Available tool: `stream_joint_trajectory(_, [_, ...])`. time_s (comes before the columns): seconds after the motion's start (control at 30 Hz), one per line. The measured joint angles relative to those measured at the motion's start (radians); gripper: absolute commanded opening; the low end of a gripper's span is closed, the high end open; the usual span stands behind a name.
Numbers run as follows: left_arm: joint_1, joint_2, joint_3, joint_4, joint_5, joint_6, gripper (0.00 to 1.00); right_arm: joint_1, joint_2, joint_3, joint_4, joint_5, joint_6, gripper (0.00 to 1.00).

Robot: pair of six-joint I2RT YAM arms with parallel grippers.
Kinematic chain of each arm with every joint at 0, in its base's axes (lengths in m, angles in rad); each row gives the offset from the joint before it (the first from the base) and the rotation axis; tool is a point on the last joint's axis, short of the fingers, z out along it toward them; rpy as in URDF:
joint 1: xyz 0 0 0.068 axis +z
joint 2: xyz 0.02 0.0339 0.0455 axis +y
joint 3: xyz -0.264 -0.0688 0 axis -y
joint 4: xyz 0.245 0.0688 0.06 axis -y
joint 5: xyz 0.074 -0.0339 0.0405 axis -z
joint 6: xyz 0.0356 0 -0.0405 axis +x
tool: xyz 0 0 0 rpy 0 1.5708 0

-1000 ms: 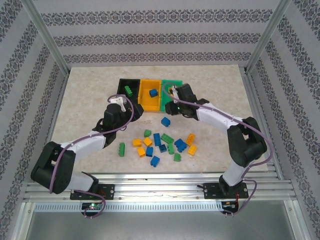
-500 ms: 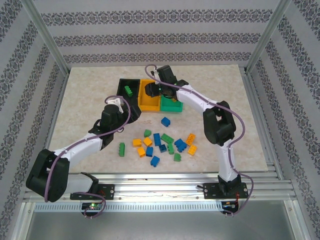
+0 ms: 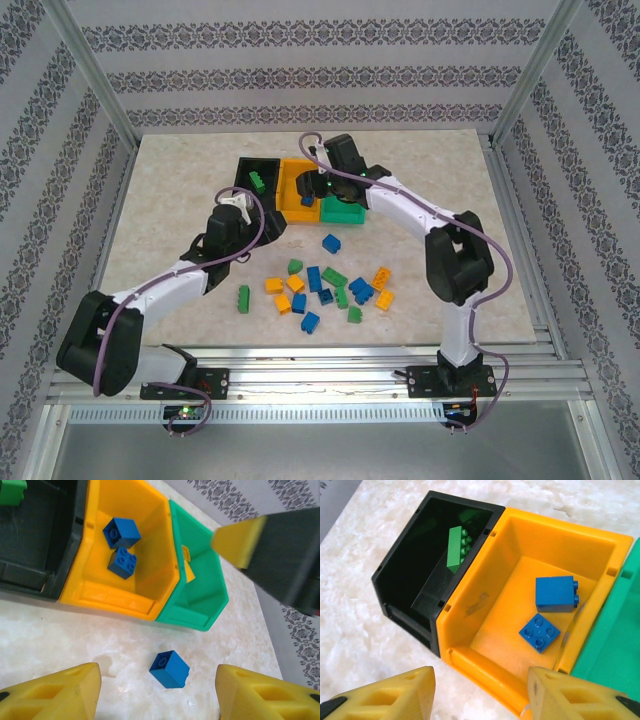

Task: Sort the legos into containers by color
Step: Pick up the lego from the center of the table.

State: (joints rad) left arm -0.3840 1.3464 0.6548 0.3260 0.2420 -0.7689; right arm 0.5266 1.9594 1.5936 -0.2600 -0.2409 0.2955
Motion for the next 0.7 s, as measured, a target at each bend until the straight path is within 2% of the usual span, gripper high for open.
stream_joint_trajectory(0.2, [-0.003,0.081,0.048,0.001,0.026,0.001,0.61,-0.012,-0.127,-0.188,0.051,-0.022,0.0,0.52])
stream_joint_trajectory(0.4, [-0.039,0.194,0.152,-0.006,0.062,0.013,0.61,-0.028,-0.296,-0.454,0.11,0.0,-0.008,0.52])
stream_joint_trajectory(0.7, [-0.079,0.301,0.294,-0.119,0.106,0.122,0.6,-0.11,-0.516,-0.81,0.212,0.037,-0.014,0.52])
